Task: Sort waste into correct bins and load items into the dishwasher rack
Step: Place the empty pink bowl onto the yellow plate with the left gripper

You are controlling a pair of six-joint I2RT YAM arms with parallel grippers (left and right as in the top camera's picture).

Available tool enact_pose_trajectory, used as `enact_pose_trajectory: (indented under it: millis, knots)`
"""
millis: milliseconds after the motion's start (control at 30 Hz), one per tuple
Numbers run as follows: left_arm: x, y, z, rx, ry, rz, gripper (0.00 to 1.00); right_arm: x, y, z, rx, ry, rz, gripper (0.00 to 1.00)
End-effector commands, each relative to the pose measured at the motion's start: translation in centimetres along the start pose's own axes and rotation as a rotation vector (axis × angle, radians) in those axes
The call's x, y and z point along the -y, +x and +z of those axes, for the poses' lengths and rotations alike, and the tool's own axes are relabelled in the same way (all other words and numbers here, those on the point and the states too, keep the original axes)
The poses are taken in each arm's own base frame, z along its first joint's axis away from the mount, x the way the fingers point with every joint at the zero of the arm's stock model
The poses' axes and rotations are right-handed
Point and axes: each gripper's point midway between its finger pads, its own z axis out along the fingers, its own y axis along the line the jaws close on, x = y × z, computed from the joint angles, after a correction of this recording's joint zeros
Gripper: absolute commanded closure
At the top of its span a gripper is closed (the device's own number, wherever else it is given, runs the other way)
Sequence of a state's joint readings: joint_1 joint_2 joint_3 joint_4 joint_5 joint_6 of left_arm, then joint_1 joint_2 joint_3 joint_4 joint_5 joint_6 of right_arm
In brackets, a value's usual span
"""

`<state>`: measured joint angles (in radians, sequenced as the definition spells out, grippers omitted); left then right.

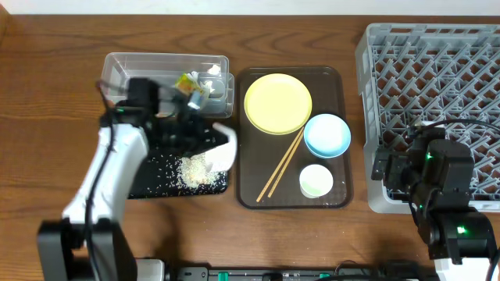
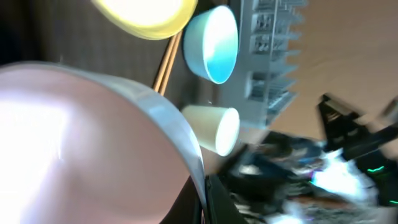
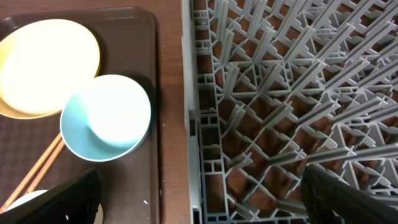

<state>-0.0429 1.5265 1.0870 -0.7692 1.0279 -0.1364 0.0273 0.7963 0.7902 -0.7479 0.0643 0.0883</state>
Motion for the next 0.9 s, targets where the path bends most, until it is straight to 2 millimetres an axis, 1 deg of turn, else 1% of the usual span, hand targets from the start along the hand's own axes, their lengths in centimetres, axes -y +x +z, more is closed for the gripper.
enact_pose_trajectory:
  millis: [0,67,167,200,233,333,367,433,467,500,600,733,800,867]
  knots:
    - [1.6,-0.9,0.8,0.080,-0.172,0.179,0.94,-0.1,-0.5,-0.1,0.006,0.002,0.008,0.01]
    - [2.5,-1.8,1.9,0.130,-0.251,0.302,0.94,-0.1,-0.4,0.0,0.000,0.003,0.008,0.01]
    - [3.3,-3.0,3.5,0.205,-0.367,0.437,0.94,-0.1,-0.3,0.2,-0.008,0.003,0.007,0.01]
    - [3.7,-3.8,4.2,0.251,-0.425,0.494,0.94,-0.1,-0.3,0.2,-0.010,0.004,0.007,0.01]
    - [3.9,-4.2,4.4,0.277,-0.451,0.516,0.94,-0.1,-0.3,0.2,-0.010,0.004,0.007,0.01]
    - [4.8,-6.8,5.0,0.428,-0.566,0.601,0.93,-0.1,-0.3,0.2,-0.010,0.004,0.007,0.01]
    - [5.1,-7.7,5.2,0.482,-0.598,0.620,0.90,-0.1,-0.3,0.2,-0.010,0.004,0.007,0.01]
    - [5.5,-8.9,6.0,0.542,-0.617,0.642,0.84,-0.1,-0.3,0.2,-0.010,0.004,0.007,0.01]
    - [5.7,-9.4,6.7,0.558,-0.610,0.653,0.83,-0.1,-0.3,0.2,-0.010,0.004,0.007,0.01]
    - [5.7,-9.7,7.5,0.563,-0.600,0.660,0.78,-0.1,-0.3,0.2,-0.010,0.004,0.007,0.01]
    - [4.5,-10.4,10.2,0.551,-0.596,0.667,0.78,-0.1,-0.3,0.2,-0.010,0.004,0.007,0.01]
    - [2.0,-10.5,12.7,0.505,-0.617,0.654,0.79,-0.1,-0.3,0.2,-0.010,0.004,0.007,0.01]
    - [1.3,-10.3,13.3,0.483,-0.620,0.651,0.79,-0.1,-0.3,0.2,-0.010,0.004,0.007,0.01]
    - [1.2,-10.0,13.5,0.465,-0.611,0.650,0.79,-0.1,-0.3,0.2,-0.010,0.004,0.007,0.01]
